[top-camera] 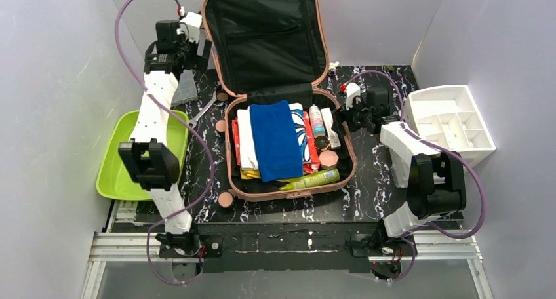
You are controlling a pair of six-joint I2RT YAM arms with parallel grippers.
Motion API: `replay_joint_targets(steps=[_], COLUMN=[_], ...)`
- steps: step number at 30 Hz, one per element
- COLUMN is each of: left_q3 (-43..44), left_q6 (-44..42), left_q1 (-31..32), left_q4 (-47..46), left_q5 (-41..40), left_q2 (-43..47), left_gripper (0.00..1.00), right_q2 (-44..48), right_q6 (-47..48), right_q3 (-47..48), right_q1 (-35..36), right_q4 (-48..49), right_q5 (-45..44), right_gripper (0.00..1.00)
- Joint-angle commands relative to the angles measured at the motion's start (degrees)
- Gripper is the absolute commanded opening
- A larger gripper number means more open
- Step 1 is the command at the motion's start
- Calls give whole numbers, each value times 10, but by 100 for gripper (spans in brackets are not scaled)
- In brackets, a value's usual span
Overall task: Open, take out, and arrange the luggage
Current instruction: Open the luggage at the center of the board, then adjust the opened luggage at the center of the board.
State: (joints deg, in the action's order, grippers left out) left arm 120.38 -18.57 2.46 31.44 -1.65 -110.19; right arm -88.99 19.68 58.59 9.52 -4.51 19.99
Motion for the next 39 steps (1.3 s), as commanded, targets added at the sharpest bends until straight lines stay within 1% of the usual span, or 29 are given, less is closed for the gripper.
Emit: replay_joint_targets(steps=[1,4,7,9,12,17,22,26,29,33,35,39], left_q3=[-135,-258,-362,-417,-474,-528,-569,-578,-581,-585,-588,-598], left_q6=[29,36,29,28,24,9,3,2,-2,-1,-2,-7], left_q1=[-3,-2,8,17,35,71,98,99,99,99,100,100], left_q4=[-21,-32,-44,-49,-54,-54,-57,-60,-59,-56,-52,-49], left_q5=[80,119,134,139,142,126,105,103,106,104,109,119], left_q2=[154,234,291,318,347,367,359,350,349,346,346,342], left_gripper=[98,98,98,98,98,98,98,98,94,91,87,78], right_q2=[26,25,22,22,29,36,37,39,38,34,35,39], right_q6=[8,2,-6,-7,-8,-8,4,14,17,21,25,26], right_q3=[-21,-23,-21,-17,-15,-12,-15,-28,-34,-36,-36,-37], right_q1=[1,1,1,1,1,1,1,1,1,1,1,1], right_q4=[32,39,40,37,27,11,-8,-14,-17,-25,-28,-37], right_q5=[-6,-8,-8,-6,-1,5,0,0,7,14,16,17], right_gripper=[87,85,81,78,74,61,54,53,52,51,50,45])
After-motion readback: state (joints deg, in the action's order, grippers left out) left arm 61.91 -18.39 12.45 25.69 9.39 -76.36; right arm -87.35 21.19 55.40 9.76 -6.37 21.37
